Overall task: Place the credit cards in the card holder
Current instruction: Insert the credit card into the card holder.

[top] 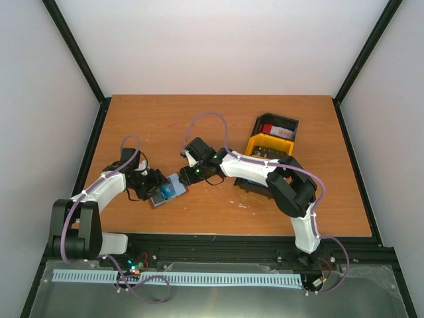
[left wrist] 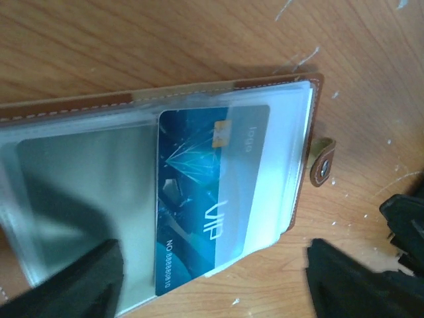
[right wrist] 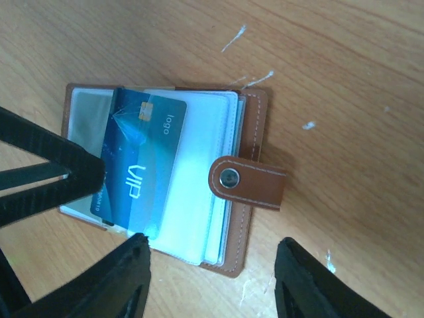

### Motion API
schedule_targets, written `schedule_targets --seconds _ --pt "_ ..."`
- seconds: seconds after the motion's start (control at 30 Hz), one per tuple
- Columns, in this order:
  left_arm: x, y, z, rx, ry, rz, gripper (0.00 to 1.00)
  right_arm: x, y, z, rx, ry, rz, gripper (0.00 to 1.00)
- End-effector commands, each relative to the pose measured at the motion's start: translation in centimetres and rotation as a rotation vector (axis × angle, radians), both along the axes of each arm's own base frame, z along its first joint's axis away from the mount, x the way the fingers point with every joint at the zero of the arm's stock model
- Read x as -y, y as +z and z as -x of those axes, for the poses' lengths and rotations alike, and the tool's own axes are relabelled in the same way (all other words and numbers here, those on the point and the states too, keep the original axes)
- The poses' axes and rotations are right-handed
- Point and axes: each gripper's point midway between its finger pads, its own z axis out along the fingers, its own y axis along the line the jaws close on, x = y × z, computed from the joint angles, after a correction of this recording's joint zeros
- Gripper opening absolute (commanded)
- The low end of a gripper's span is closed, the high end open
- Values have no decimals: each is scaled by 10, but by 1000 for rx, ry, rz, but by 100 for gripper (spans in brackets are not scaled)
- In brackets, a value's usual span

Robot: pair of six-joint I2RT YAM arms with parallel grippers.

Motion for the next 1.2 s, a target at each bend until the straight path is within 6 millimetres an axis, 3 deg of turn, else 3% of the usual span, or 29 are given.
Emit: schedule_targets --seconds 0.0,0.1,0.37,0.57,1.17 --pt "-8 -3 3 -13 7 -41 62 -3 -15 -5 -39 -24 52 48" --pt "-7 -8 3 -19 -2 -34 53 -4 -23 -5 -58 -23 67 42" --pt "0 -18 0 -26 -26 1 56 -5 -37 0 -95 7 92 36" --pt "9 -14 -7 0 -43 62 38 -5 -46 4 -119 28 104 29" --pt "35 -16 -25 60 -120 225 39 2 -54 5 -142 36 113 27"
